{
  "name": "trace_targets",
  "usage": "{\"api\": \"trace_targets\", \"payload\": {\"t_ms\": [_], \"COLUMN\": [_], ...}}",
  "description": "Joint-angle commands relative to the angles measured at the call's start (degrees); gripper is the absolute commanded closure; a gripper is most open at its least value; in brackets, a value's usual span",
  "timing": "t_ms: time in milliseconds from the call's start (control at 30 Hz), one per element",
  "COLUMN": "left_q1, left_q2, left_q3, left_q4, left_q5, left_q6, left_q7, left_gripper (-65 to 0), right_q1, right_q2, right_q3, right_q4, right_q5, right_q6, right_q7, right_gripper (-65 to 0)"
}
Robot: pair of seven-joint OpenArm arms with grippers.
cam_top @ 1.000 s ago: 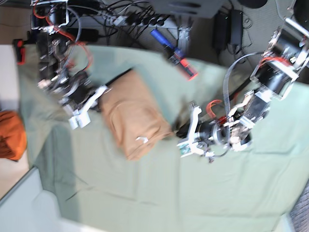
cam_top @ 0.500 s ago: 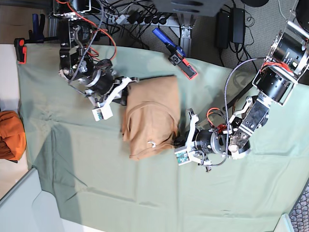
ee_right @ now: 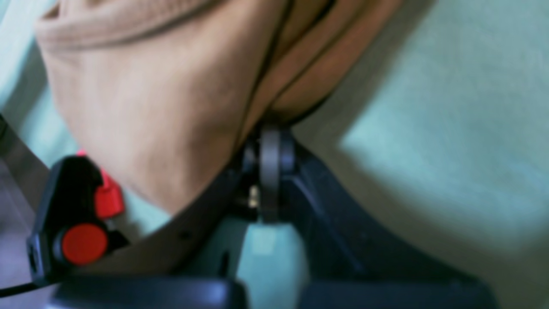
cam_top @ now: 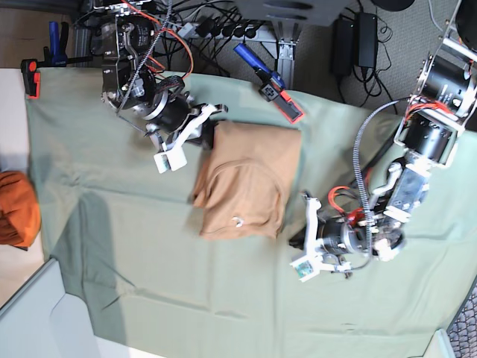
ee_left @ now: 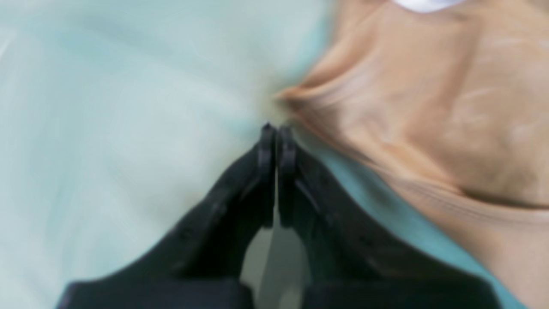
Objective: Fold the T-shirt properly
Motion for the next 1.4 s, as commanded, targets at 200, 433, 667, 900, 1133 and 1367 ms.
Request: {"api": "trace_targets", "payload": {"t_ms": [200,433,667,900,1133,1367], "left_q1": [0.2,10.2,28.9,49.5,54.8,47.9], "left_q2": [-7.4,-19.5,-27.7,-27.8,-20.3,-19.1], "left_q3": [-6.1,-9.9,-24.5,-27.9,-27.5,-16.3], "left_q4": [13.2,26.2,37.5,34.9,14.5,-13.9], "left_q5": [-14.8,-22.1,-30.2,-28.6,-25.5,-24.7], "left_q6": [-0.3,-0.3,-1.9,-1.9,-1.9,5.4], "left_q7": [8.5,14.5,19.9,20.0,19.6,12.8], "left_gripper": [-0.6,-0.7,-0.7,-0.6,-0.6,-0.6], "right_q1": [0.3,-5.2,-18.8,-33.3,-37.1,-35.0], "right_q2": [1.0,5.6,10.0,10.9,10.8,10.8], "right_q3": [8.3,17.2,21.9,21.9,21.4,21.4], "right_q4": [2.9,7.3,13.2,11.2,-2.9,-22.2], "right_q5": [0.3,4.0,7.7,7.1,4.9,-3.0], "right_q6": [6.6,6.6,6.6,6.6,6.6,5.9], "right_q7": [0.3,-1.2,-2.9,-3.0,-2.2,-2.2], "right_gripper": [0.0,0.0,0.0,0.0,0.0,0.0]}}
